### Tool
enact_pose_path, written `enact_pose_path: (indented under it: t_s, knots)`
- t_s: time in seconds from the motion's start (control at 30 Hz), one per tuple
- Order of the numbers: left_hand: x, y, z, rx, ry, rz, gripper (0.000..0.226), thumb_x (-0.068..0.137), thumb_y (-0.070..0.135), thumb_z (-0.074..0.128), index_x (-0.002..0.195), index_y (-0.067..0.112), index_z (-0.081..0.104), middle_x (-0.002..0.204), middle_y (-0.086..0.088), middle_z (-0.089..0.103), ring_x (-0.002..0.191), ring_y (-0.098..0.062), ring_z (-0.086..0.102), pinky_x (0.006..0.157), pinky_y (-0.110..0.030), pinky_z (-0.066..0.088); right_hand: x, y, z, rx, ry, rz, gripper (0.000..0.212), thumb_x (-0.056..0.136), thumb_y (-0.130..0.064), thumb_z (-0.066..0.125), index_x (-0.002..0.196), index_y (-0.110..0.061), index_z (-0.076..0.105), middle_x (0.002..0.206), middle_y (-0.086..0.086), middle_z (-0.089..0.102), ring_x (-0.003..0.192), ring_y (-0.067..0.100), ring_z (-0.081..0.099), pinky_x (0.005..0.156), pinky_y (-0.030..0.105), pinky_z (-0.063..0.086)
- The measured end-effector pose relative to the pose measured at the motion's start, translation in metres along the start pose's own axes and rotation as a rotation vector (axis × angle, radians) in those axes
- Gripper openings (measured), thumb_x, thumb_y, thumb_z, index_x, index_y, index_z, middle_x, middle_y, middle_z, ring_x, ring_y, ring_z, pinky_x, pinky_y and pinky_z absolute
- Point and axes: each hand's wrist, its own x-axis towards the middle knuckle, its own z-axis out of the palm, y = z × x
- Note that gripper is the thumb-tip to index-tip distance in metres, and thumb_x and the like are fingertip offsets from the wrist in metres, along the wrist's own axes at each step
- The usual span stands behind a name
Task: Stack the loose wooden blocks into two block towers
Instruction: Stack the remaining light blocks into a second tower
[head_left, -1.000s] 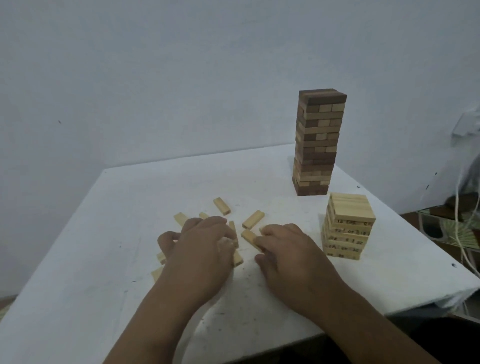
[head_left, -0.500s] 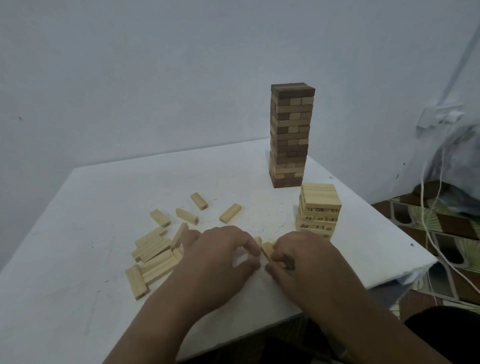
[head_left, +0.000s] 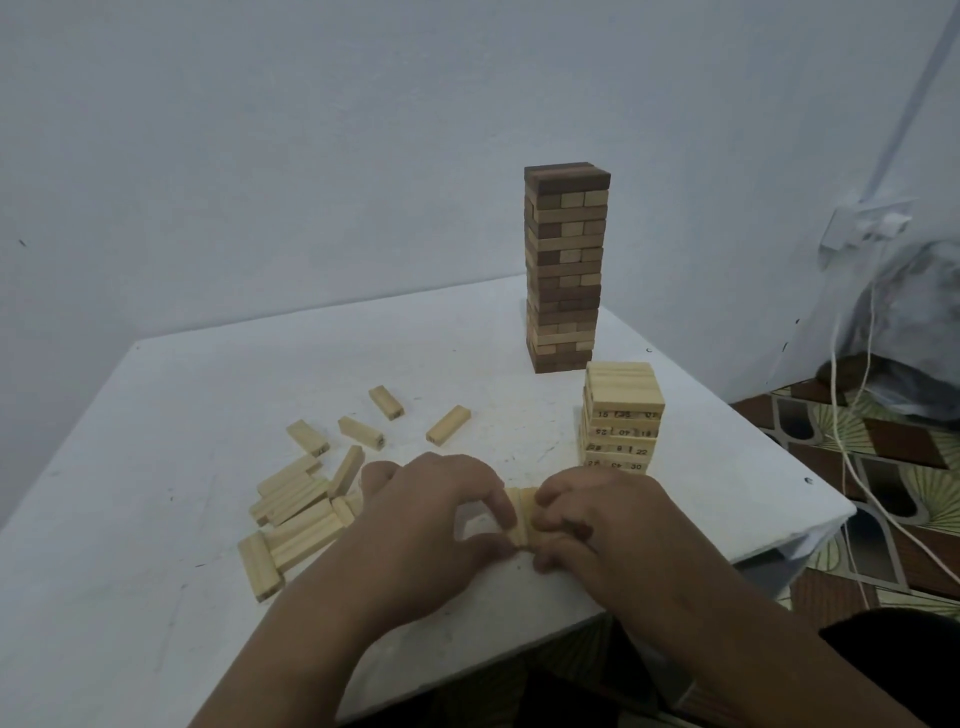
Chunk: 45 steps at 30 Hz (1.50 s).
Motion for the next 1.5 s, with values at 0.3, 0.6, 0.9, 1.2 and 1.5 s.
enact_pose_path:
  t_s: [0.3, 0.6, 0.9, 1.2, 1.5]
  knots:
    - [-0.001, -0.002, -0.001, 0.044, -0.063, 0.006, 0.032, 0.08, 0.058, 0.066, 0.109, 0.046, 0.058, 0.132, 0.035, 0.045, 0.13, 0.003, 0.029, 0.112, -0.045, 0.022, 0.002, 0.013, 0.01, 0.081, 0.066, -0.012, 0.012, 0.077, -0.04, 0.074, 0.089, -0.035, 0.074, 0.128, -0.024, 0.05, 0.096, -0.008, 0.041, 0.083, 0.014, 0.035]
    - [0.002, 0.006, 0.005, 0.08, -0.003, 0.084, 0.017, 0.081, 0.051, 0.067, 0.091, 0.043, 0.055, 0.116, 0.029, 0.059, 0.117, 0.003, 0.042, 0.103, -0.04, 0.027, 0.001, 0.014, 0.007, 0.152, 0.052, -0.038, 0.028, 0.082, -0.028, 0.072, 0.097, -0.042, 0.051, 0.087, -0.026, 0.049, 0.084, -0.004, 0.047, 0.064, 0.013, 0.033]
    - [0.005, 0.015, -0.001, -0.146, 0.314, 0.212, 0.041, 0.082, 0.028, 0.074, 0.111, 0.044, 0.05, 0.124, 0.031, 0.051, 0.113, 0.003, 0.046, 0.086, -0.005, 0.036, -0.008, 0.005, -0.023, 0.222, 0.37, -0.121, 0.04, 0.077, -0.03, 0.074, 0.102, -0.047, 0.047, 0.103, -0.029, 0.054, 0.091, -0.004, 0.053, 0.072, 0.015, 0.045]
    - [0.042, 0.054, 0.003, -0.242, 0.37, 0.253, 0.066, 0.092, 0.024, 0.063, 0.128, 0.059, 0.02, 0.127, 0.045, 0.025, 0.126, 0.013, 0.031, 0.105, -0.023, 0.032, -0.006, 0.024, -0.054, 0.184, 0.502, -0.036, 0.063, 0.083, -0.022, 0.071, 0.119, -0.055, 0.032, 0.116, -0.018, 0.048, 0.094, -0.007, 0.046, 0.07, 0.0, 0.041]
    - [0.067, 0.078, 0.01, -0.287, 0.268, 0.187, 0.071, 0.094, 0.039, 0.048, 0.128, 0.068, -0.007, 0.14, 0.034, 0.03, 0.133, 0.003, 0.022, 0.106, -0.027, 0.013, 0.005, 0.055, -0.062, 0.216, 0.466, 0.035, 0.07, 0.087, -0.026, 0.067, 0.135, -0.049, 0.021, 0.137, -0.015, 0.042, 0.118, 0.001, 0.041, 0.071, 0.002, 0.036]
